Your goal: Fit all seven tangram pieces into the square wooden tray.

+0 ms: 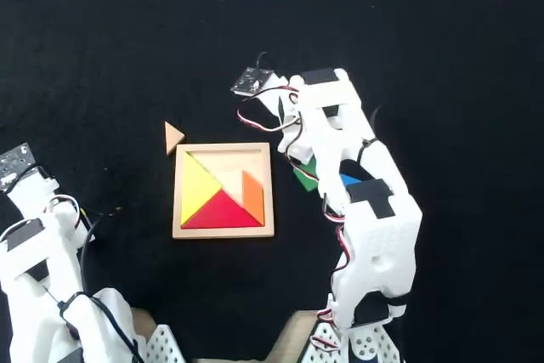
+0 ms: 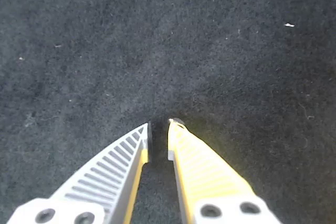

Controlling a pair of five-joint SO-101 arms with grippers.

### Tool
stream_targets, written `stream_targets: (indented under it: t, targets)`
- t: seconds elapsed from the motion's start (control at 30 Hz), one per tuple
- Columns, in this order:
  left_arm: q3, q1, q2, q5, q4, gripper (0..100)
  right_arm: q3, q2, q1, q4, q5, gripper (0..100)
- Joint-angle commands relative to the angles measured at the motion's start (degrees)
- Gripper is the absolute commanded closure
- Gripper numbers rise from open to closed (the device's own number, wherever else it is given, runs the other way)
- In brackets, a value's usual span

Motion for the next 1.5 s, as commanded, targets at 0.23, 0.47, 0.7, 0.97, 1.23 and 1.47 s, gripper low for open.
stream_targets:
  t: [0.23,0.47,0.7,0.97,1.23,1.47]
  targets:
    - [-1.01,-0.04,-0.97,-0.26,-0.35,92,-3.47,1.10,-0.09,-2.37,0.44,80.3]
    - [-1.01,-0.04,-0.97,-0.26,-0.35,92,-8.75,1.19,3.16,-1.05,0.26,80.5]
    - [-1.01,-0.04,-0.97,-0.26,-0.35,92,-10.95,-3.91,0.09,6.15,-5.54,80.3]
    - [-1.01,-0.04,-0.97,-0.26,-0.35,92,-11.38,-1.63,-4.40,5.71,-9.05,80.3]
    - [-1.01,-0.13,-0.97,-0.26,-0.35,92,-11.47,4.70,-2.73,1.32,-8.88,80.3]
    - [-1.01,-0.04,-0.97,-0.26,-0.35,92,-11.30,4.97,-1.49,-0.62,-8.70,80.3]
